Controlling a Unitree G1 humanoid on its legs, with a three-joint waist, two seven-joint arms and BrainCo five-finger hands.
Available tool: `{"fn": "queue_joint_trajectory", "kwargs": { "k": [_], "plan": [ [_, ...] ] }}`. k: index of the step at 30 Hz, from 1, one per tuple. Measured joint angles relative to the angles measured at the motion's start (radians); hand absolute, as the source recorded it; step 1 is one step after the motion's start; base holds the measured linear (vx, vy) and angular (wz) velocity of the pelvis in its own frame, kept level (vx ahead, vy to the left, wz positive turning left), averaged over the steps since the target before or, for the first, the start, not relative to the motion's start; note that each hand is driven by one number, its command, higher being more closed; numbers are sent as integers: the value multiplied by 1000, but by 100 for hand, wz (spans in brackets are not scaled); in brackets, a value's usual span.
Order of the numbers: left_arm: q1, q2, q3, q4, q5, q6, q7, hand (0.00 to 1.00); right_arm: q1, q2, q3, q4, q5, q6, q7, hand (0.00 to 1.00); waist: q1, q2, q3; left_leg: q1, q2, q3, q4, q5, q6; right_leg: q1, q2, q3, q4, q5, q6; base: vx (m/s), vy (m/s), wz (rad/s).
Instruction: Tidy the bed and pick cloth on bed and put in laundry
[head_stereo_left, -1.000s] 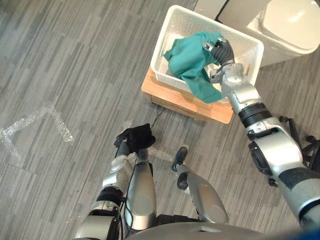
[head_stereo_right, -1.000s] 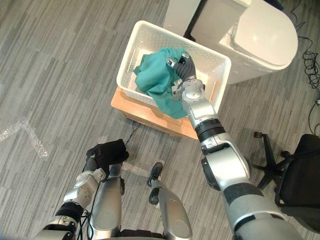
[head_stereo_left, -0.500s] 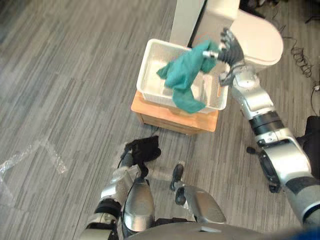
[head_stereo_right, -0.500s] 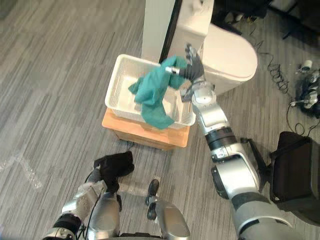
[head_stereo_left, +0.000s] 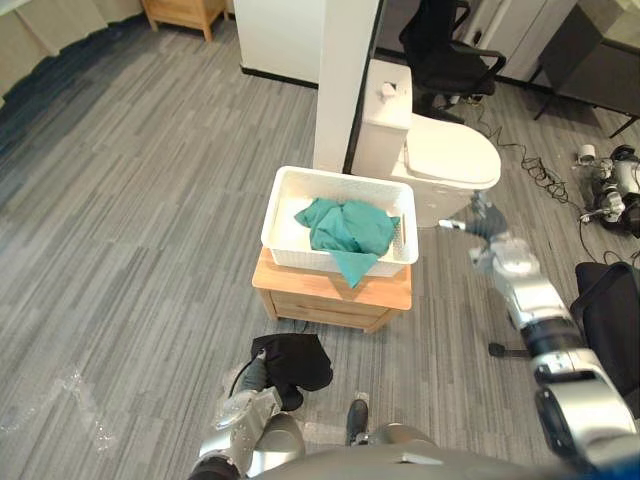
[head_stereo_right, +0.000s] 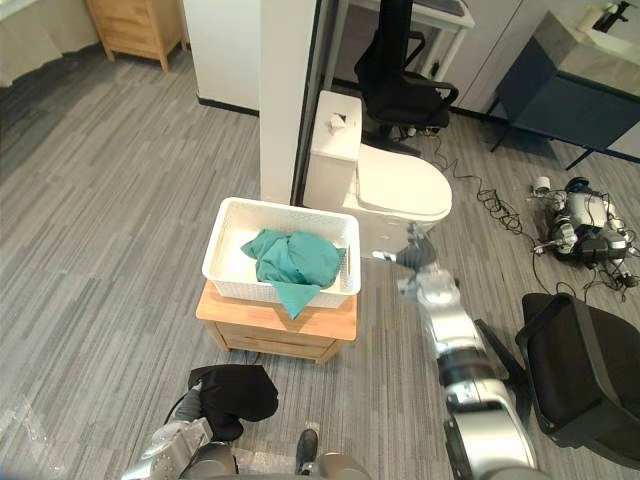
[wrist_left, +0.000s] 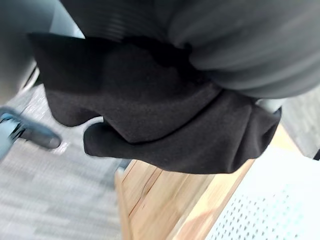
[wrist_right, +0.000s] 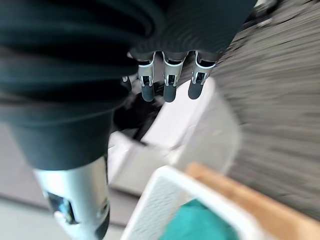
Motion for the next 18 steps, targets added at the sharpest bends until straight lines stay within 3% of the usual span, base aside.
{"fn": "queue_joint_trajectory", "kwargs": {
  "k": [5,8,12,15,17,18],
  "plan": [
    [44,-10,21,25,34,-27,78,100,189,0,-163,57,67,-35,-73,0,-43,30,-29,38,-43,24,0,-24,22,25,-38,25,3,1,19,85,77,-12],
    [50,-13,54,77,88,-35,132,100,264,14,-231,173,114,-103,-77,0,-60,42,-40,79,-58,41,0,-41,23,53,-52,45,7,-6,31,82,66,-18],
    [51,-17,96,159,41,-37,136,100,324,96,-309,374,202,-179,-37,0,-71,62,-54,108,-62,48,-1,-50,22,71,-56,53,16,-18,36,7,20,-7],
    [52,-40,128,220,27,-55,138,100,363,176,-360,529,296,-172,-1,0,-80,85,-65,124,-67,37,-1,-52,25,80,-68,41,23,-39,42,-33,17,12],
    [54,-64,160,247,2,-67,147,100,411,230,-399,593,234,-151,47,0,-81,101,-74,130,-75,13,-1,-62,26,97,-75,12,23,-46,43,1,11,30],
    [55,-73,174,258,-20,-77,155,100,437,257,-422,622,147,-145,78,0,-81,103,-74,131,-80,-3,-1,-62,26,108,-81,-6,23,-51,48,8,12,46]
  ]
}}
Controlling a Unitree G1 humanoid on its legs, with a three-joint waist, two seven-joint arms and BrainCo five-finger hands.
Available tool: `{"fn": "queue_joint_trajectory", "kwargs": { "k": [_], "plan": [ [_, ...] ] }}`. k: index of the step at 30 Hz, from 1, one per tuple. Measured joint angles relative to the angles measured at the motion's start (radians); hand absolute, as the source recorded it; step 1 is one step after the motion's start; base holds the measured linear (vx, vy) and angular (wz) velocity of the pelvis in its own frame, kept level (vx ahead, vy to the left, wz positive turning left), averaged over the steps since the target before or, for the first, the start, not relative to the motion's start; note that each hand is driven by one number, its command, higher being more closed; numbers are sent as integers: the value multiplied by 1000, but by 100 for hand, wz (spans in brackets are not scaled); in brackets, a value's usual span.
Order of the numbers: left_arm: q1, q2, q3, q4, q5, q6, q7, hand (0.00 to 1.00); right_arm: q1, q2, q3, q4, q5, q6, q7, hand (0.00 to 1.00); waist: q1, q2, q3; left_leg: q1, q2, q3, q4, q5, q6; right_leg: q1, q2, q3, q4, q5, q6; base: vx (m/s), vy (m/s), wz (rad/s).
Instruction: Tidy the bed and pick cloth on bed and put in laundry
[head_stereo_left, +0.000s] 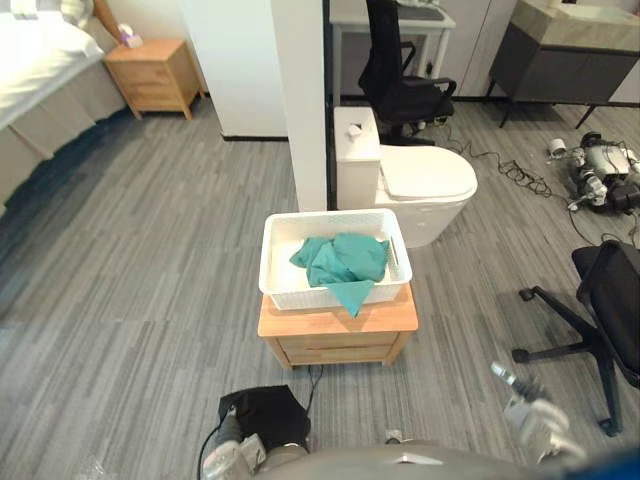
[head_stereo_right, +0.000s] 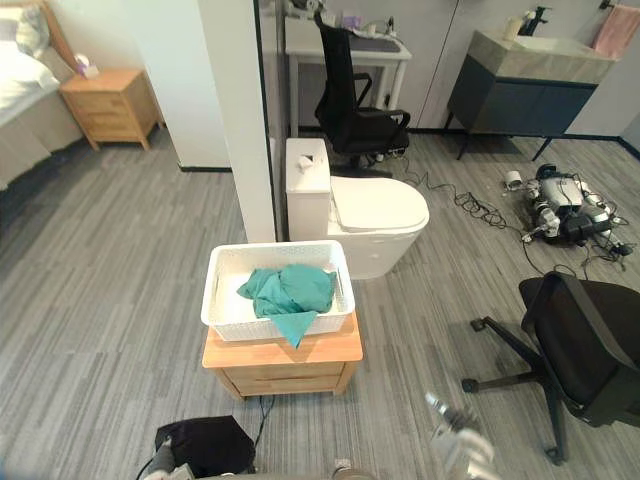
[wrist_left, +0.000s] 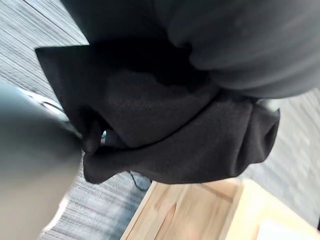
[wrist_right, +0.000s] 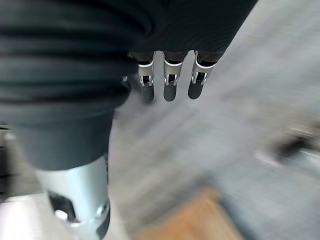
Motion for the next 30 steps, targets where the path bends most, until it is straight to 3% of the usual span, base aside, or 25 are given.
{"fn": "queue_joint_trajectory", "kwargs": {
  "k": [2,3,5,8,12,16,18,21,25,27,30],
  "plan": [
    [1,-31,71,5,-66,-22,30,100,58,57,-12,26,-176,0,71,0,0,8,1,-1,-17,-39,0,-2,6,27,-18,-54,-1,-15,2,7,23,69],
    [6,-46,105,2,-87,-32,35,100,73,66,-33,20,-213,-8,94,0,-1,12,-2,-12,-23,-59,0,-6,12,34,-27,-81,0,-22,10,-11,27,88],
    [11,-77,188,-29,-136,-57,75,100,98,74,-34,8,-327,-49,136,0,4,9,-4,-48,-58,-106,0,-8,24,43,-58,-176,-1,-43,40,12,61,109],
    [7,-89,276,-44,-205,-96,117,100,116,80,-33,7,-324,-67,141,0,38,1,-14,-90,-94,-151,1,-7,42,45,-92,-265,-1,-63,67,92,87,109],
    [24,-63,479,-39,-368,-185,207,100,116,97,-33,9,-328,-49,141,0,86,-19,-19,-96,-165,-224,3,-5,88,102,-147,-358,3,-54,92,206,62,78],
    [22,26,721,-37,-556,-286,292,100,69,75,7,12,-334,-10,146,0,115,-8,-17,-64,-166,-258,8,-12,109,139,-137,-365,20,6,51,247,9,39],
    [18,80,841,-37,-589,-306,313,100,61,74,5,12,-334,-8,147,0,134,1,-18,-45,-155,-259,8,-15,106,147,-130,-365,36,33,32,225,-69,6],
    [5,177,988,-37,-644,-338,292,100,61,70,-24,21,-331,-12,147,0,160,18,-29,-31,-144,-263,8,-40,107,151,-122,-373,50,46,29,153,-80,-1],
    [-54,286,1197,-121,-660,-378,134,100,73,71,-111,20,-334,-15,161,0,161,43,-45,-30,-136,-258,8,-78,94,148,-117,-385,54,45,27,93,-88,-4],
    [-96,364,1229,-217,-630,-381,75,100,87,75,-118,8,-335,-17,173,0,161,46,-50,-26,-128,-248,8,-85,91,145,-113,-385,58,40,21,78,-122,-18],
    [-204,581,1183,-388,-457,-377,52,100,93,87,-123,-9,-355,-21,181,0,160,38,-64,-14,-104,-204,8,-102,85,125,-104,-371,87,18,-7,72,-139,-41]
  ]
}}
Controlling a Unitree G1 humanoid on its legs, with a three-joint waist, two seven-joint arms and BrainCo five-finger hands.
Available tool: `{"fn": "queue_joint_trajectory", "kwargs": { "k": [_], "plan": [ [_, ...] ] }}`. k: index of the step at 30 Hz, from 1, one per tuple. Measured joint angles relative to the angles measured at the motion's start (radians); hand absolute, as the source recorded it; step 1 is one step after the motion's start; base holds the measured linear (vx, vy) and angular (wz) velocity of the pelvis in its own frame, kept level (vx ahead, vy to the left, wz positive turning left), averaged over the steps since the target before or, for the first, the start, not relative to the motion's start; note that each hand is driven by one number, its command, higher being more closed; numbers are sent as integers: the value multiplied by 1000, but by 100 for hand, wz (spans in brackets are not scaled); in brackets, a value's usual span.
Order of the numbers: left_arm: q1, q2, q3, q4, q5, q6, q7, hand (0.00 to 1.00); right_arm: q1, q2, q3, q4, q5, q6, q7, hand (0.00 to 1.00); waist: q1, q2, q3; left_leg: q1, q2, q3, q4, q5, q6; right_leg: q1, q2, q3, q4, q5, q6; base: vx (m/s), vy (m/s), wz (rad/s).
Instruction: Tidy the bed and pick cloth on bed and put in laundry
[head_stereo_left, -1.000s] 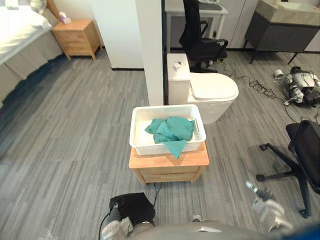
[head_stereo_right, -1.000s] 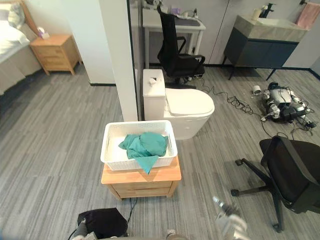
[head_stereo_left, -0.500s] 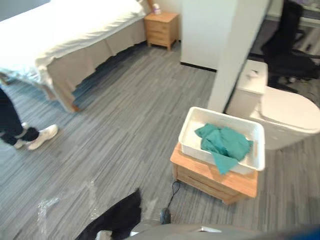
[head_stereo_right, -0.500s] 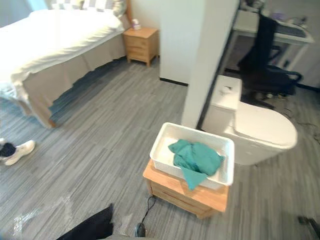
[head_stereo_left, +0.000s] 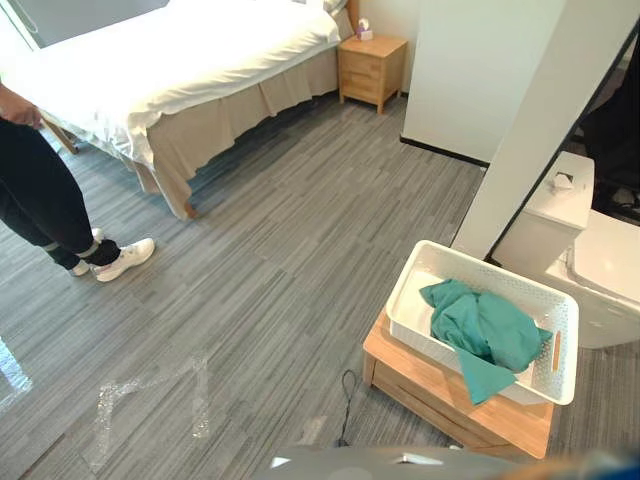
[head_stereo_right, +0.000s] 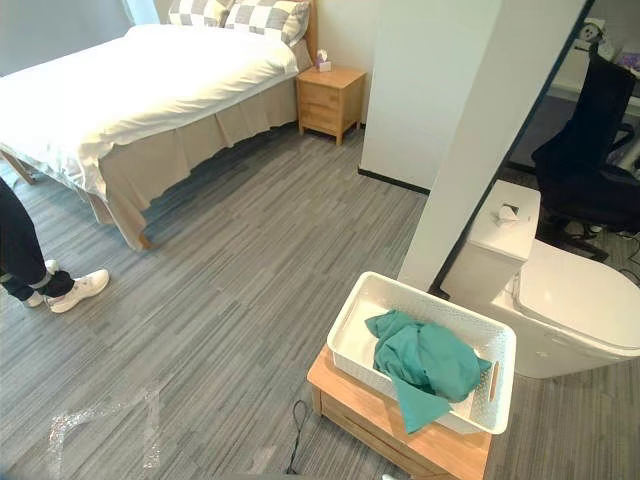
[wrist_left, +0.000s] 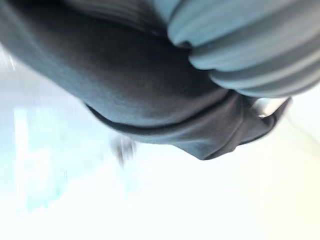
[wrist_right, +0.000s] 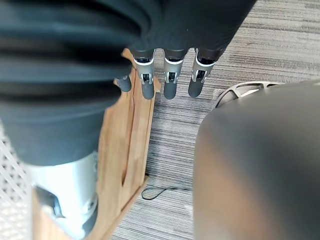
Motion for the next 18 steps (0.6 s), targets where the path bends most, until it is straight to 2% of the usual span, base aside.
{"fn": "queue_joint_trajectory", "kwargs": {
  "k": [1,4,5,7,8,9,10,11,12,13,15,16,18],
  "plan": [
    [-58,113,-68,-36,80,15,-1,100,5,14,-3,-8,-1,-4,1,0,0,-4,-11,0,9,19,0,-3,-11,-7,5,18,1,-4,-5,47,-104,-52],
    [-265,365,-343,-55,255,69,-16,100,20,20,-44,-10,2,-25,3,0,-16,-5,-58,1,26,77,0,-4,-17,-40,15,76,-5,-17,-17,102,-122,-57],
    [-311,399,-395,-54,267,80,-29,100,20,20,-49,-8,1,-30,4,0,-22,-3,-64,1,28,94,0,-4,-18,-46,16,91,-8,-20,-20,168,-126,-72],
    [-488,471,-591,-12,304,93,-78,100,13,14,-79,10,-4,-49,2,0,-49,5,-73,14,36,148,1,-4,-18,-55,24,163,-27,-19,-20,130,-105,-72],
    [-555,483,-671,18,322,98,-100,100,2,7,-85,22,-19,-53,-4,0,-58,9,-71,25,45,163,1,-4,-18,-55,30,193,-13,-19,-19,93,-130,-76],
    [-627,486,-771,49,339,112,-121,100,-13,-8,-91,36,-30,-59,-7,0,-86,39,-53,47,72,187,3,-4,-17,-93,43,238,46,-39,-14,74,-175,-85],
    [-690,487,-859,76,348,130,-143,100,-24,-19,-87,53,-41,-67,-9,0,-113,44,-46,53,98,210,16,-4,-18,-120,70,292,34,-81,0,46,-187,-78],
    [-719,488,-893,89,355,137,-153,100,-29,-18,-81,62,-46,-67,-9,0,-127,34,-45,53,102,220,26,-5,-20,-123,83,310,-19,-71,-1,1,-192,-85],
    [-758,487,-943,93,365,157,-176,100,-43,-15,-63,78,-47,-68,-13,0,-149,5,-42,57,102,247,47,-23,-47,-144,95,322,-52,-17,1,22,-204,-93],
    [-765,487,-994,99,367,170,-194,100,-43,-18,-63,97,-46,-69,-21,0,-163,10,-41,53,119,275,55,-42,-76,-140,112,344,-77,-18,2,35,-210,-94],
    [-770,475,-1052,98,367,196,-223,100,-48,-29,-60,99,-45,-68,-32,0,-180,11,-38,52,126,289,54,-43,-79,-150,126,369,-95,-22,-5,52,-193,-60],
    [-770,430,-1071,99,367,222,-254,100,-39,-35,-41,98,-40,-68,-39,0,-195,23,-22,53,135,290,54,-43,-79,-152,138,383,-95,-22,-5,27,-171,-38],
    [-769,384,-1085,98,367,242,-281,100,-28,-44,-24,98,-36,-65,-43,0,-200,40,-10,60,140,290,54,-43,-79,-156,145,396,-93,-22,-5,36,-110,-25]
  ]
}}
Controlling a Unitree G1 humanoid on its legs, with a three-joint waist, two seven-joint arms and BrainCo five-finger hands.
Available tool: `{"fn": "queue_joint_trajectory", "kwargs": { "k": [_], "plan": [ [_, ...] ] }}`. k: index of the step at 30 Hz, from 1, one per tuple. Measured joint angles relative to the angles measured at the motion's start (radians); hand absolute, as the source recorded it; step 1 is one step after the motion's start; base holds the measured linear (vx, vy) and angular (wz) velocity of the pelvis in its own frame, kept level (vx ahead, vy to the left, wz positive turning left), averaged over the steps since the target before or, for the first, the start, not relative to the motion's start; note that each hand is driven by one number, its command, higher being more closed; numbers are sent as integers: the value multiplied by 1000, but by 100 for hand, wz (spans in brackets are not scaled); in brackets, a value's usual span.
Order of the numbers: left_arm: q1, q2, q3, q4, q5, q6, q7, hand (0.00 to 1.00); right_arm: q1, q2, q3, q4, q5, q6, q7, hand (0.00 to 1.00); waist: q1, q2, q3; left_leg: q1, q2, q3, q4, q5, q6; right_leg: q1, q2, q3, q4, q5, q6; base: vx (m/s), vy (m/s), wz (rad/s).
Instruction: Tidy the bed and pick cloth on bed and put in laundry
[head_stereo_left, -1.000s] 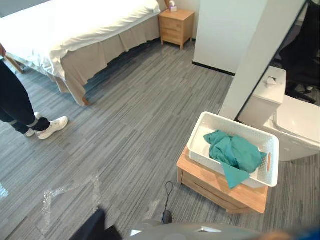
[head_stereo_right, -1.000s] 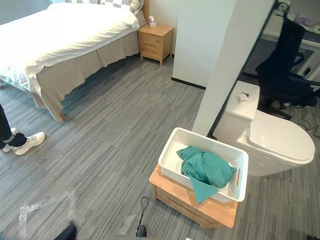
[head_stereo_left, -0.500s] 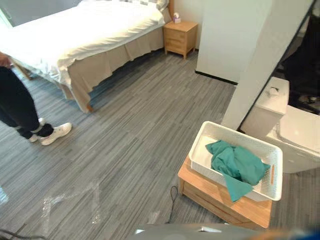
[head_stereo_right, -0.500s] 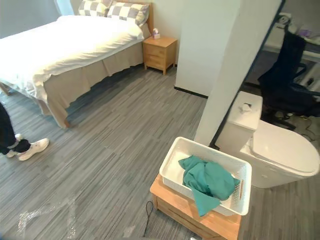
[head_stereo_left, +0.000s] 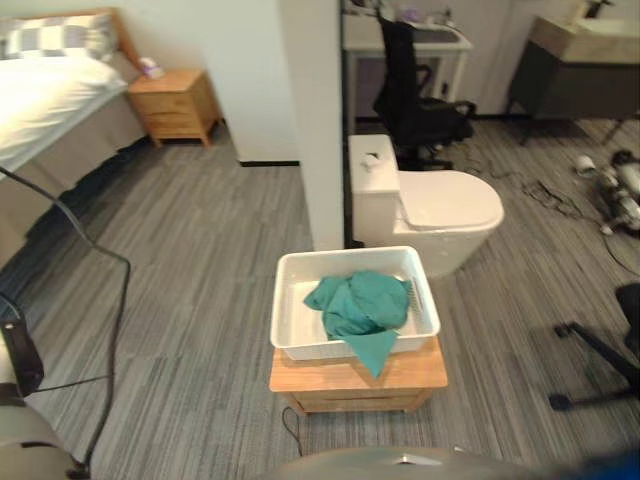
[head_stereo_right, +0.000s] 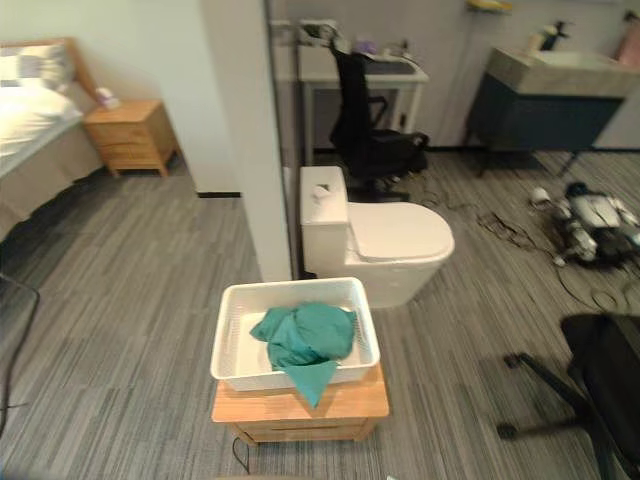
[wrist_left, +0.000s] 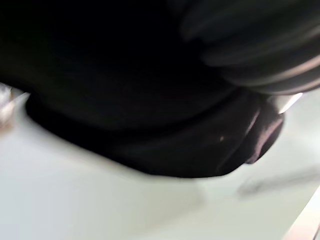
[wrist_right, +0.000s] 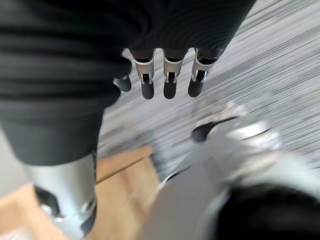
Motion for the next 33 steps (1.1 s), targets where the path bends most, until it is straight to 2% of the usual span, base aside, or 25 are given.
{"fn": "queue_joint_trajectory", "kwargs": {
  "k": [1,2,6,9,12,16,20,22,26,30,33],
  "plan": [
    [8,-29,0,-1,0,5,-27,100,1,-3,10,-1,18,6,-2,0,-3,12,12,5,6,1,-1,0,0,-7,6,10,7,0,0,72,-95,-26],
    [14,-37,0,-5,0,5,-34,100,2,-5,17,-1,27,7,-3,0,-6,13,13,6,7,1,-1,0,0,-9,8,15,8,0,0,60,-69,-28],
    [63,-101,0,-98,-1,1,-82,100,6,-15,88,-26,63,11,-3,0,-11,-7,26,15,17,21,32,-10,-16,-12,6,47,32,-1,-13,58,-19,-20],
    [123,-129,0,-138,-3,-6,-122,100,22,-26,112,-41,87,14,-3,0,-10,-8,27,30,18,21,56,-26,-35,-5,1,60,48,-3,-16,41,0,-16],
    [166,-136,0,-181,-20,-29,-179,100,44,-25,112,-41,92,16,-2,0,-9,-9,27,30,17,21,68,-37,-40,-5,-5,61,58,-3,-17,20,5,-1],
    [223,-167,7,-222,-70,-50,-260,100,64,-27,110,-42,123,17,0,0,11,-8,28,34,19,23,93,-52,-39,-4,-12,66,77,-4,-17,14,-1,-3],
    [294,-174,19,-226,-71,-50,-349,100,63,-26,109,-50,149,19,9,0,13,-7,28,45,17,24,100,-56,-38,1,-16,86,87,-4,-17,12,-3,-5],
    [333,-220,51,-226,-71,-46,-409,100,63,-25,103,-50,177,25,11,0,14,-7,28,47,17,24,101,-56,-39,1,-17,87,95,-4,-17,-1,-14,2],
    [423,-270,50,-226,-56,-44,-484,100,66,-25,55,-51,218,38,20,0,16,-4,31,67,20,52,103,-57,-39,2,-13,110,115,-4,-17,4,-21,-10],
    [476,-310,46,-226,-17,-46,-521,100,70,-17,31,-54,233,43,35,0,12,-4,31,69,25,56,130,-65,-52,0,-13,119,127,-4,-17,29,-43,-16],
    [514,-323,30,-227,10,-68,-530,100,79,-12,28,-62,237,43,40,0,13,-4,31,70,31,83,167,-76,-52,3,-13,148,129,-3,-17,52,-30,-23]
  ]
}}
